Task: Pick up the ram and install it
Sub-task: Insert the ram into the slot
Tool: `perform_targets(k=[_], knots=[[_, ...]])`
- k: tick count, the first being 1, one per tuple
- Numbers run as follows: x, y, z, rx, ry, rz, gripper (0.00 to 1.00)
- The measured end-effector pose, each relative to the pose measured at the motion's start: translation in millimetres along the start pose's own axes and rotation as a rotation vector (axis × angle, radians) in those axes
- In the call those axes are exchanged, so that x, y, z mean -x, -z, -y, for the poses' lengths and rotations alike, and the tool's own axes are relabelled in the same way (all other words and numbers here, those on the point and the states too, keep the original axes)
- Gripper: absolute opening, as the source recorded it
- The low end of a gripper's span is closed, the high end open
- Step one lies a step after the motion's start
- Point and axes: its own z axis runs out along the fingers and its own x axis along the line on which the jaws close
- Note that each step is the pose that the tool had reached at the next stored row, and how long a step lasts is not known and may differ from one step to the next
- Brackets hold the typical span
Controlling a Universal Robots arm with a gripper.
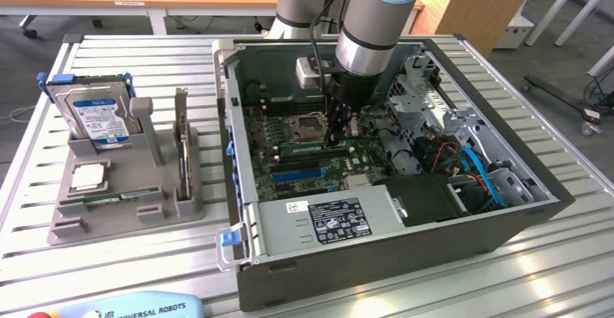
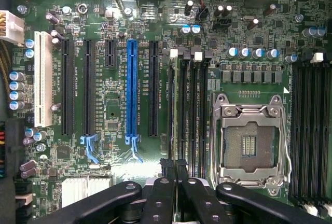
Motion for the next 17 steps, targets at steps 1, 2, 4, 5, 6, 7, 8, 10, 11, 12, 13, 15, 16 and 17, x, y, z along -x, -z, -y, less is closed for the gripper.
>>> perform_targets(k=[1, 2, 4, 5, 6, 7, 8, 10, 11, 12, 13, 15, 16, 17], knots=[[0.0, 0.0, 0.0, 0.0000, 0.002, -0.0001, 0.12], [0.0, -0.1, 0.0, 0.0000, 0.003, -0.0001, 0.12], [0.0, -0.1, 0.0, 0.0001, 0.003, -0.0002, 0.12], [0.0, 0.0, 0.0, 0.0001, 0.003, -0.0002, 0.12], [0.0, -0.1, 0.0, 0.0000, 0.003, 0.0002, 0.12], [0.1, -0.1, 0.0, -0.0001, 0.003, 0.0015, 0.12], [0.0, -0.1, 0.0, -0.0002, 0.003, 0.0030, 0.12], [0.0, -0.1, 0.0, -0.0003, 0.002, 0.0059, 0.12], [0.0, -0.1, 0.0, -0.0003, 0.002, 0.0069, 0.12], [0.0, -0.1, 0.0, -0.0003, 0.002, 0.0080, 0.12], [0.0, -0.1, 0.0, -0.0003, 0.002, 0.0087, 0.12], [0.0, 0.0, 0.0, -0.0004, 0.002, 0.0093, 0.12], [0.0, 0.0, 0.0, -0.0004, 0.001, 0.0095, 0.12], [0.0, 0.0, 0.0, -0.0004, 0.000, 0.0095, 0.12]])
